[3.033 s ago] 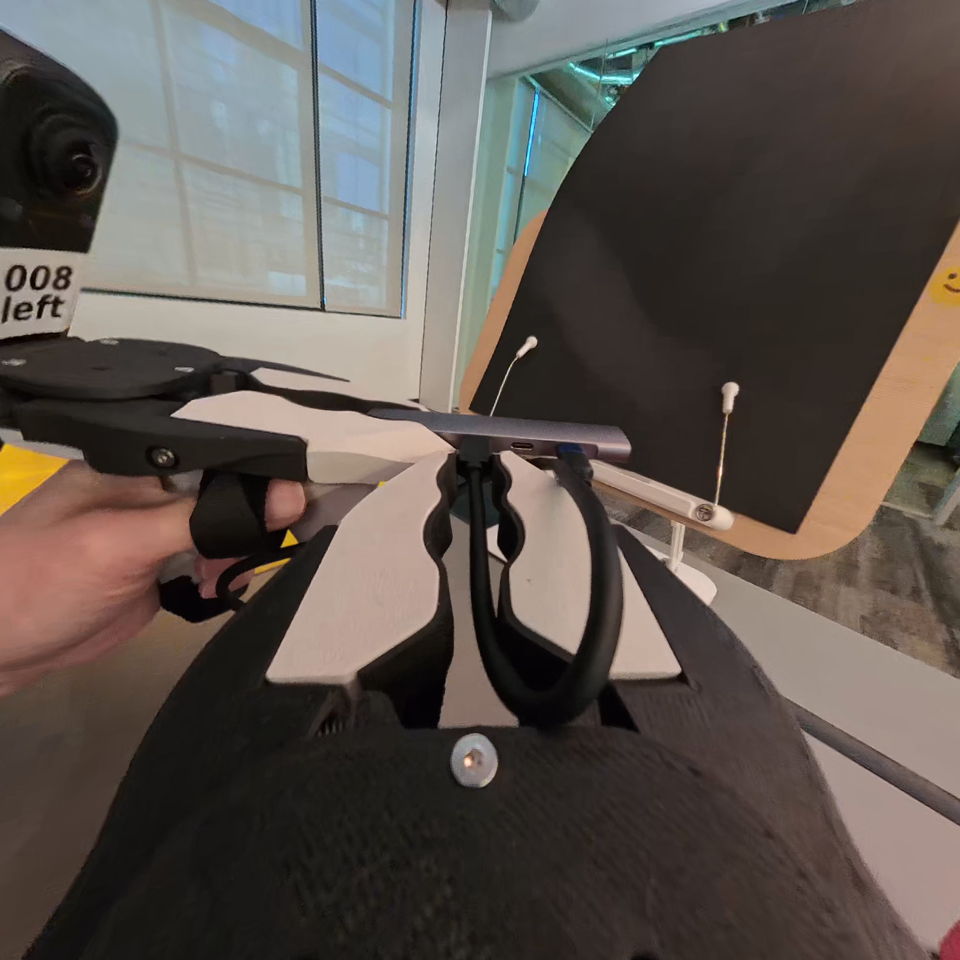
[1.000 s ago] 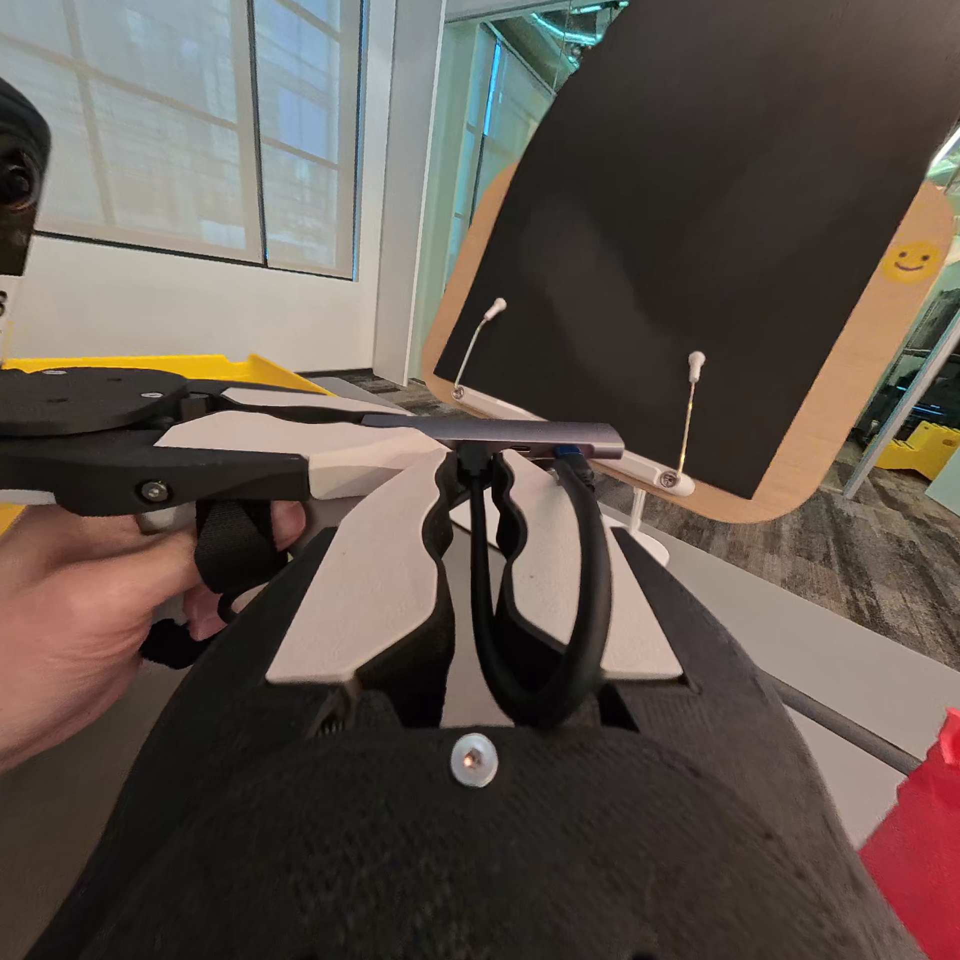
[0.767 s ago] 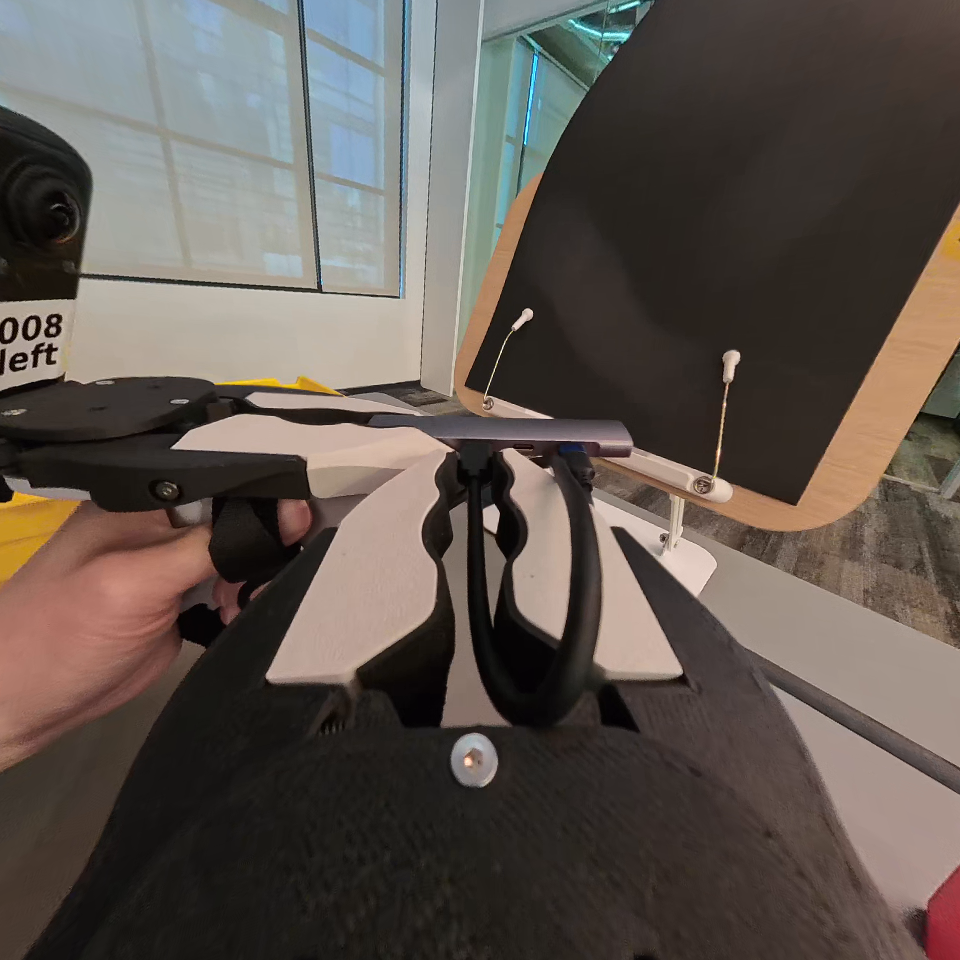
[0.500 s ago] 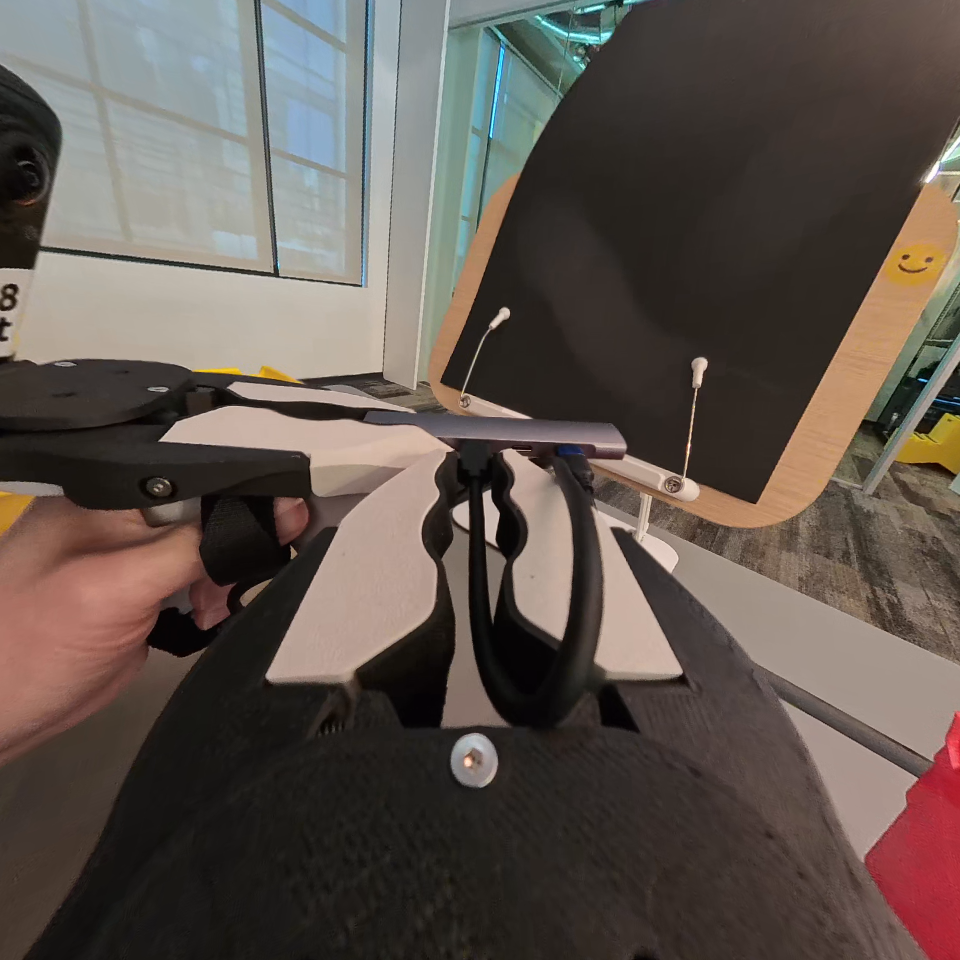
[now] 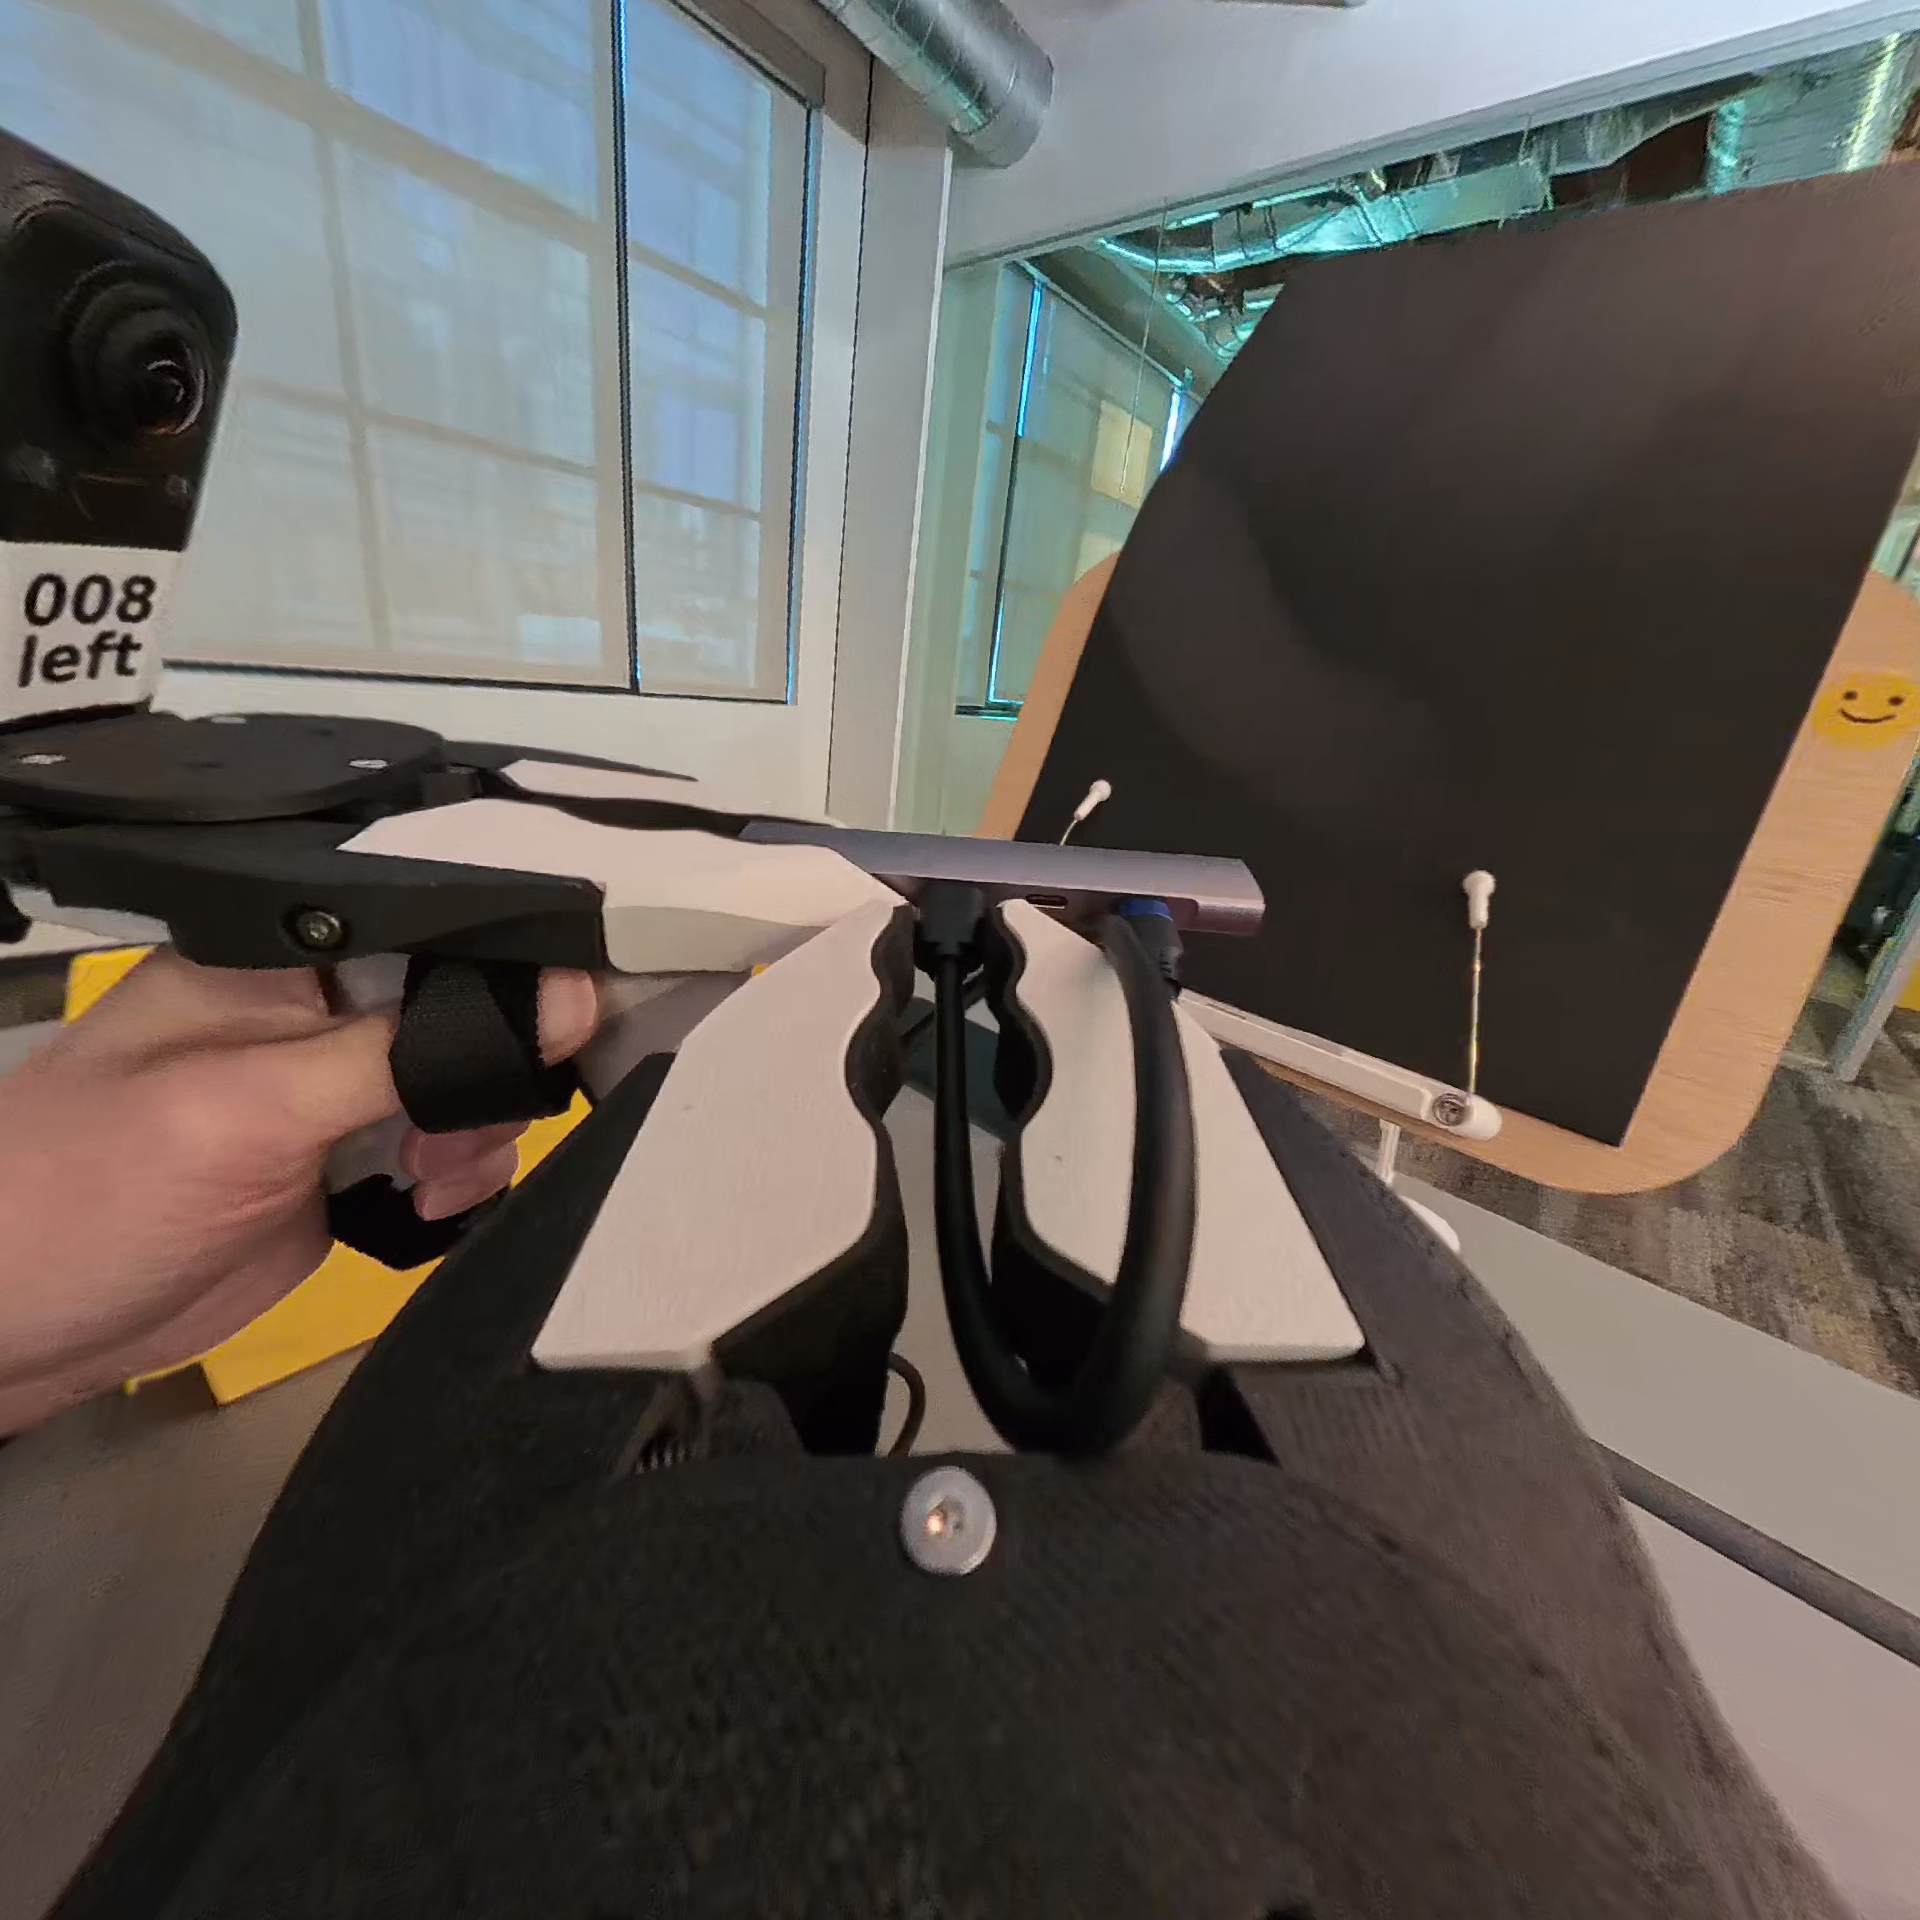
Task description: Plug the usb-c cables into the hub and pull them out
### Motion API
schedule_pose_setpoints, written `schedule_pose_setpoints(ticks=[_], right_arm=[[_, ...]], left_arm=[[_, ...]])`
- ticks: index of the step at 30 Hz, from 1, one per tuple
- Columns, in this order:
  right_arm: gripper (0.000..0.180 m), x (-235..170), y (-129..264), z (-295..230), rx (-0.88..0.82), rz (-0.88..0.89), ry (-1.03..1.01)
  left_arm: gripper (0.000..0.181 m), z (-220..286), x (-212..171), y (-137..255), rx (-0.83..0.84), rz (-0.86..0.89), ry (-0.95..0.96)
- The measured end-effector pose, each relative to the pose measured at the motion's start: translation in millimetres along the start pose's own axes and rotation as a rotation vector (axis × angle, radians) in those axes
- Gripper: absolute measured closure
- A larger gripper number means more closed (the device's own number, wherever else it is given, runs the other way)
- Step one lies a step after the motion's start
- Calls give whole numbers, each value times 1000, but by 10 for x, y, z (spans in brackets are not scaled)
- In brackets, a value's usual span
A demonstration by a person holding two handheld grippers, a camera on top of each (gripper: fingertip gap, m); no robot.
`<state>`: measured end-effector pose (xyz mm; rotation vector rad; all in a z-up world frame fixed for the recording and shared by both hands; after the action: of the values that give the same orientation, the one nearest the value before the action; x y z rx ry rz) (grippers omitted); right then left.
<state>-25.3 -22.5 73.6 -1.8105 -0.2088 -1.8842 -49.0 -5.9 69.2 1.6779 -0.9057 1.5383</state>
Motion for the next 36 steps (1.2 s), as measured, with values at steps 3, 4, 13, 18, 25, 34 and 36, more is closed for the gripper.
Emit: schedule_pose_setpoints(ticks=[3,4,13,18,25,34,36], right_arm=[[166,-136,-45,-56,-12,-41,73],[166,-198,-49,-38,-25,-58,73],[165,-147,-120,-106,-9,-53,2],[165,-211,-140,-71,-33,-68,78],[165,-284,-204,-40,-52,-66,68],[165,-213,-308,-99,-76,-42,58],[165,-207,-283,-98,-78,-49,80]], left_arm=[[156,-53,-131,40,-1,90,40],[157,-72,-199,22,-5,94,46],[157,-148,-165,76,-31,108,49],[156,-177,-235,21,-73,98,144],[156,-251,-285,-28,-32,93,114],[156,-354,-181,49,70,113,-6],[156,-340,-188,41,44,104,-12]])
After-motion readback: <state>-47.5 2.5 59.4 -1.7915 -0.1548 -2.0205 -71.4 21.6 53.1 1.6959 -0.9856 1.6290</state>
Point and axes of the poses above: each gripper's, where its closed fingertips meet, y back along the fingers, x out of its top, z = x × y across the jaws, the point moved 1 cm from there along y, back along the fingers, and after that the axes turned 1 degree about -y, right-handed, at the moved point
